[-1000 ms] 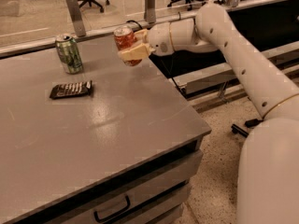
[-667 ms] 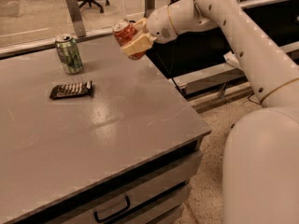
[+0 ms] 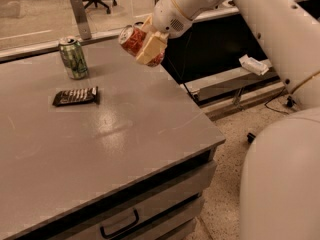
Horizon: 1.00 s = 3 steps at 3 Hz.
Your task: Knock coke can over
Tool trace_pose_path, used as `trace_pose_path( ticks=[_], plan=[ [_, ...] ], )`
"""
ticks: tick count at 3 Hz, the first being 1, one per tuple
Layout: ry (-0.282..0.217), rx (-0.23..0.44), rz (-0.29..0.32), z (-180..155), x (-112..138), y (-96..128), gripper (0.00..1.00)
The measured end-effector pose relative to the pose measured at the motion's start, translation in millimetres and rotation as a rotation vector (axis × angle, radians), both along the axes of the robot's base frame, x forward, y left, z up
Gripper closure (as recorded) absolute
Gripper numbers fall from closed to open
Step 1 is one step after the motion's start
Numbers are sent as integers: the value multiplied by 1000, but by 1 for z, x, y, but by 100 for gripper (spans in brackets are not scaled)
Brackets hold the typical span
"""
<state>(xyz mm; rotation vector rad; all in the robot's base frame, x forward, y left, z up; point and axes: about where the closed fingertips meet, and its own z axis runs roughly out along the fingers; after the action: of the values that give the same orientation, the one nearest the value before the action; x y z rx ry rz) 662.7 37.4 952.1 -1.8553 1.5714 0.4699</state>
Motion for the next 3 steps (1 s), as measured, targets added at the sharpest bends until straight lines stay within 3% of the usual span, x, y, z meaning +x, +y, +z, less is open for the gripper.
trace_pose_path(
  ticks=[2,3],
  plan=[
    [33,-331,42,-40,-71,6,100],
    [46,-458,28,-60,-85,-3,82]
  ],
)
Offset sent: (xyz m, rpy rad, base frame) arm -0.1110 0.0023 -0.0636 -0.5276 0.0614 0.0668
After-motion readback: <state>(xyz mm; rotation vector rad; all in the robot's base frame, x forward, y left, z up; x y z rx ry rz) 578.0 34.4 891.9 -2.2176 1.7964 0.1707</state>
